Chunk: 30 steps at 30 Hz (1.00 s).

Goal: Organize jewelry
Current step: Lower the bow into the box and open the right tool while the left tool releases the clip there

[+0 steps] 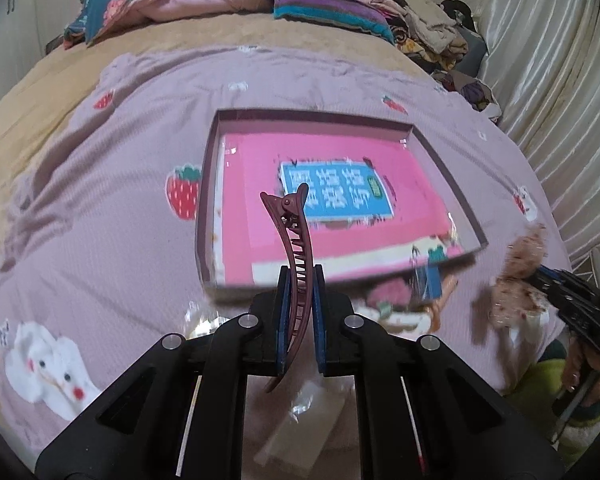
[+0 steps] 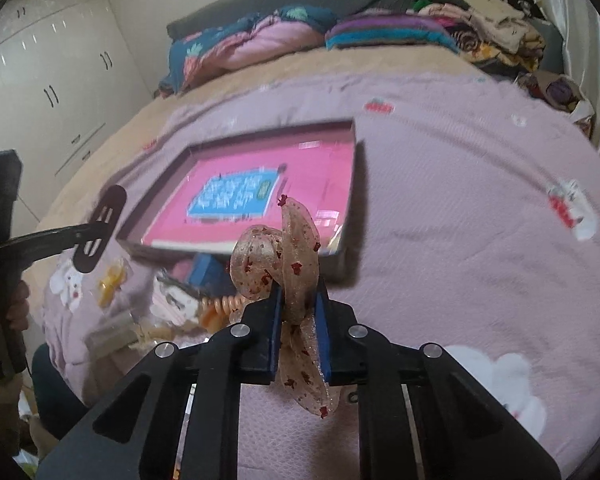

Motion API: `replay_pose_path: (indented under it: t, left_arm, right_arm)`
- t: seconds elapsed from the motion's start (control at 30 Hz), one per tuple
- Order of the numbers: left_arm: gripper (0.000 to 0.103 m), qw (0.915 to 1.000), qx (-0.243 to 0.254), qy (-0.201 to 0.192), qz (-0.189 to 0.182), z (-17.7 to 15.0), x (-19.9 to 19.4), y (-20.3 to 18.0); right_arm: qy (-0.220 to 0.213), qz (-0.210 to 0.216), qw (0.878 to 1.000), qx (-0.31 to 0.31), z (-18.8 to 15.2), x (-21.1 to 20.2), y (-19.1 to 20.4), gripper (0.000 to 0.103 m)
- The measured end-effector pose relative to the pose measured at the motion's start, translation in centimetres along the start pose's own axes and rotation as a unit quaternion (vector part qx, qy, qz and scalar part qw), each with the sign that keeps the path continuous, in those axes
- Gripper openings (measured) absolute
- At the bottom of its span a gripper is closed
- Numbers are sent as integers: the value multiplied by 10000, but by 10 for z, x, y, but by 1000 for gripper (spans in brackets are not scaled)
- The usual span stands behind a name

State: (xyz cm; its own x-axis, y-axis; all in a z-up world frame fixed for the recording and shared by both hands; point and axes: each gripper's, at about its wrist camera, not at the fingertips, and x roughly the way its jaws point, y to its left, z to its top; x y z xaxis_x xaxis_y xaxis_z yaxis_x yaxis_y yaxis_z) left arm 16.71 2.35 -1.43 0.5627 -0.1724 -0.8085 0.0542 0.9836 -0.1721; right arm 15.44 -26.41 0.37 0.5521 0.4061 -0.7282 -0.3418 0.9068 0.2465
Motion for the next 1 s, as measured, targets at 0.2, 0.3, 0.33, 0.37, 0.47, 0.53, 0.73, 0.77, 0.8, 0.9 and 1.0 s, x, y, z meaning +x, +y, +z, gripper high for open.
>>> replay_pose_path:
  t: [0.2,0.3,0.33,0.37,0.47,0.53,0.73,0.77,0.8,0.9,1.0]
  left_arm:
    - [4,9999,7,-120,90,28,6,2]
    - [4,9998,-2,-154,109,40,10,2]
    - [4,9998,2,-168,103,43,11,2]
    - [4,9998,10,-176,105,45,12,1]
    - [4,9998,37,-172,97,52,17,-1]
    - [4,9998,67,-157,112,57,21,-3]
    - [4,9999,20,-39,99,66,43,-3]
    - [4,9999,20,-20,100,66,46,-3]
    - [4,9999,30,7,114,66,50,-4]
    - [4,9999,41,79,112,63,60,-4]
    - [4,9998,39,174,122,60,71,-3]
  right_arm:
    - [-403,-115,9991,-61,24,-22,-6,14]
    - [-536,-139,9984,-100,36,-26,-8,14]
    - [-573,-142,9982,-98,40,-27,-8,14]
    - [-609,-130,9980,-93,44,-27,-8,14]
    - [-697,-108,9975,-87,53,-27,-6,14]
    - [-759,-112,9969,-151,61,-26,-2,14]
    - [-714,24,9972,-201,81,-5,6,14]
    - [-650,45,9977,-183,84,2,6,14]
    - [-600,61,9980,-172,86,7,7,14]
    - [-442,78,9988,-204,89,26,12,14]
    - [-298,80,9993,-225,91,44,18,14]
